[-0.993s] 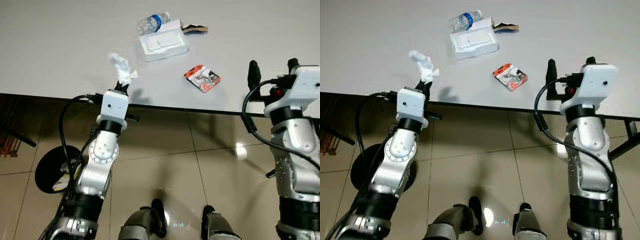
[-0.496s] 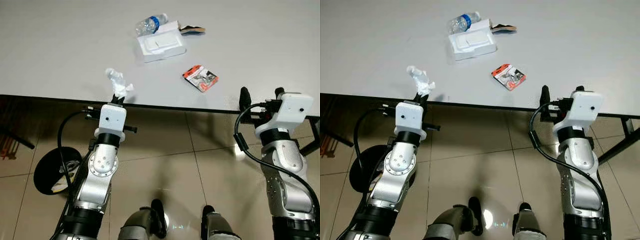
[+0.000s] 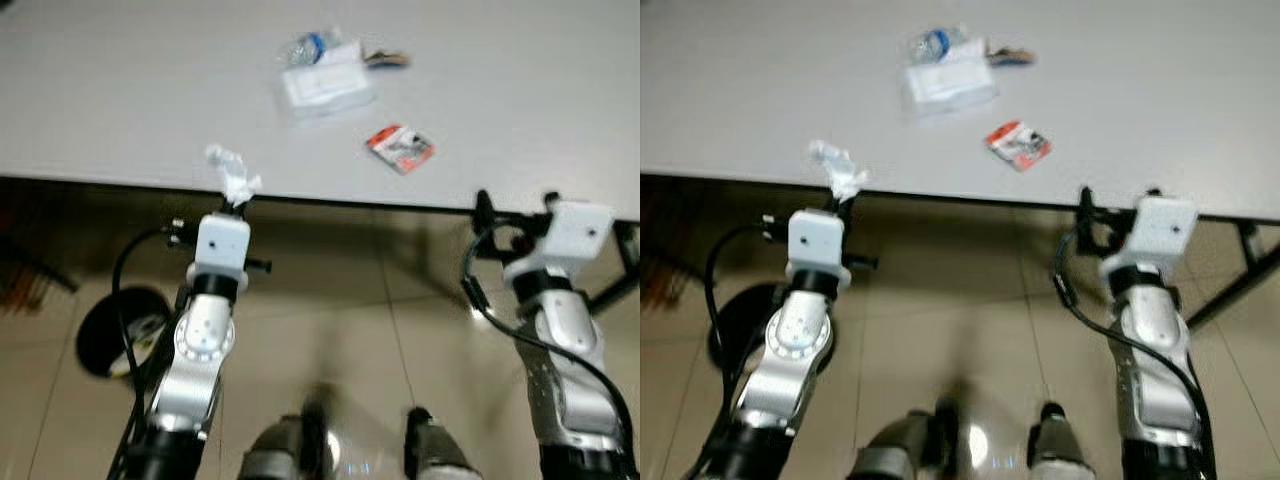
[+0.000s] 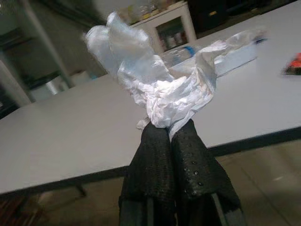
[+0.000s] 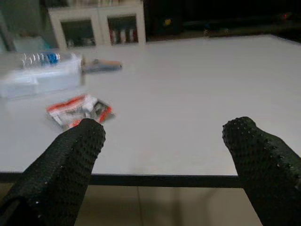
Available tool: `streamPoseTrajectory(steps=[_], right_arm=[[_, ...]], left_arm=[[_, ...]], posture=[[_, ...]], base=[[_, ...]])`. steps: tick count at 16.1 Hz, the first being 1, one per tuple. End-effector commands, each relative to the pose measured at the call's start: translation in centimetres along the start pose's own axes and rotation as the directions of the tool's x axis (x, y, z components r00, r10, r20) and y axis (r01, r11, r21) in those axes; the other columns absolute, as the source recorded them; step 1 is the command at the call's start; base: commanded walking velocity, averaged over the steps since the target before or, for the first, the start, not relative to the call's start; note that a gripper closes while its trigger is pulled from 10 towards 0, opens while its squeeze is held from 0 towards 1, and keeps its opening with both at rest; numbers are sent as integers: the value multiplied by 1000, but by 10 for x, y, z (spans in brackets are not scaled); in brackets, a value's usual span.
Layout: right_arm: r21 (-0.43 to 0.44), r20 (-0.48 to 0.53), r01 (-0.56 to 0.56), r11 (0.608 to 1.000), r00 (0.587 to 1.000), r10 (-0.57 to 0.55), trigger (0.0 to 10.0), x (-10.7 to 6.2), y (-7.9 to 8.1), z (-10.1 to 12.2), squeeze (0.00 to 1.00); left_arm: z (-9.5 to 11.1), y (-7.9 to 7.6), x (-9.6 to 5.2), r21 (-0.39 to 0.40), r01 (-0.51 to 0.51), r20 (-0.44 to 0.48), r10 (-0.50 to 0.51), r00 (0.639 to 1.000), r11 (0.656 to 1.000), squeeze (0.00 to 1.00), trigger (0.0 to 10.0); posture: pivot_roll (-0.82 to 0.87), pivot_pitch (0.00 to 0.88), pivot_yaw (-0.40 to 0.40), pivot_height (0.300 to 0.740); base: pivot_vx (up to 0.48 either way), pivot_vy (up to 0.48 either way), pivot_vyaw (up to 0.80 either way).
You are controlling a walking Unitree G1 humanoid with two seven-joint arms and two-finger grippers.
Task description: Picking trash to rubbish bin
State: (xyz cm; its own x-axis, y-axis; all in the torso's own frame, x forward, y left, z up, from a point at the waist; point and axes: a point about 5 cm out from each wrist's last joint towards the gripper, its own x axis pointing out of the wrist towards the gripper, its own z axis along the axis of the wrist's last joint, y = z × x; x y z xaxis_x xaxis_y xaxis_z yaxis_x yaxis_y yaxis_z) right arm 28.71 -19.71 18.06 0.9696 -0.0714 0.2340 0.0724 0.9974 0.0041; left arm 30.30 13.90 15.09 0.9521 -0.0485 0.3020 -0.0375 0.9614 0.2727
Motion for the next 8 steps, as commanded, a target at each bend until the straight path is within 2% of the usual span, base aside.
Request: streamPoseTrajectory(steps=[1,4,8], right_arm=[[-1,-32,8,1000,999,-8,10000,-5,-1,-6,0],[-1,-40,12,1000,999,-12,10000,-5,-3,-6,0],[1,-55,13,1000,998,-13,10000,-4,-3,-8,0]], left_arm=[[-1,1,-2,16,0,-8,0,1000,1000,0,10000],[-1,2,-4,-10,-16,-30,16,999,1000,0,10000],[-1,2,-3,-4,-16,-35,16,999,1000,0,10000]], posture=[[-39,279,121,740],[-38,285,119,740],[-39,285,120,740]], base=[[0,0,0],[0,0,0],[0,0,0]])
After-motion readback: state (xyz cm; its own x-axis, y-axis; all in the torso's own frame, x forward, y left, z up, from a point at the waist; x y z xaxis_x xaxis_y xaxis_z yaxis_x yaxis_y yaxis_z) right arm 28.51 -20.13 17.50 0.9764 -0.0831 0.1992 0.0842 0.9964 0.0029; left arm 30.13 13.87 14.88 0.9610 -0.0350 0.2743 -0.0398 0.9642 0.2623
